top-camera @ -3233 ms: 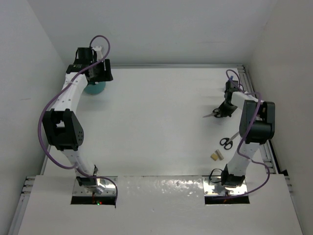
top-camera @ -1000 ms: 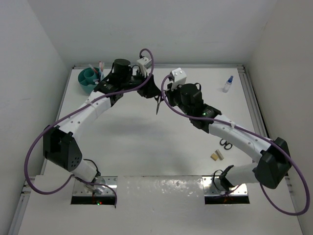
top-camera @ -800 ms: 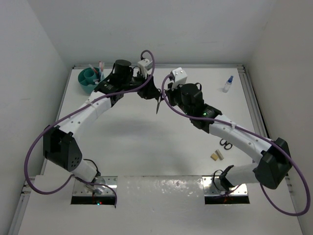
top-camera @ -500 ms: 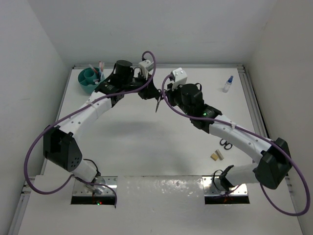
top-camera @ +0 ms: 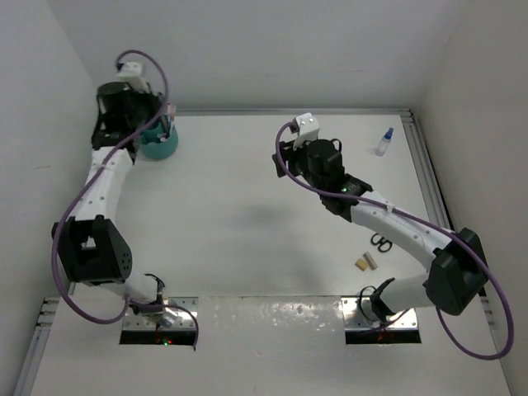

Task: Sort the stationery into containers
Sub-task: Place the scissors in the storage box.

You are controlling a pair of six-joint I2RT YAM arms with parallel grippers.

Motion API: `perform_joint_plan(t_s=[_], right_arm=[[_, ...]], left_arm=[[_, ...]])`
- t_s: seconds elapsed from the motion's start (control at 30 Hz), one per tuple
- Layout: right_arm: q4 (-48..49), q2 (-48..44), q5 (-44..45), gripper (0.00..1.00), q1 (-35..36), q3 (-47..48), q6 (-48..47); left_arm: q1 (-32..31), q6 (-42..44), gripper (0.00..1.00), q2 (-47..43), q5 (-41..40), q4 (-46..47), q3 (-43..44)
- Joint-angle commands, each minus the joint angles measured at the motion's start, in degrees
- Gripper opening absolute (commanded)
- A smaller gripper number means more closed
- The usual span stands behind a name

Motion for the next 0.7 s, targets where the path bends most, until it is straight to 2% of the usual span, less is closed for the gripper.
perform_joint_plan(t_s=[0.0,0.1,0.2,0.33,0.53,0.67], right_arm=[[2.7,3.2,-2.6,0.62,-0.9,2.7,1.0],[2.6,6.0,-3.9,0.61,-1.8,5.0,0.8],[1.0,8.5,-4.0,0.61,-2.6,8.0,0.2],[0.4,10.9,-2.5,0.60,-3.6,10.2,0.5],[-3.5,13.9,-1.2,0.59,-4.2,14.1,1.2],[-4.6,14.9,-0.8,0.59,-4.2,15.4,1.0]], left_arm=[[7.0,1.1,0.00,2.3,-6.7,16.7,3.8],[12.1,1.6,0.00,8.4,-6.2,23.2,5.9],[13.4,4.9,0.00,14.0,-3.9,28.7,7.2],[15.1,6.1,0.00,23.5,-5.3,34.7,11.6],[16.9,3.5,0.00,32.7,-3.3,35.5,19.4],[17.2,2.7,0.00,33.9,-1.5,35.8,17.3]])
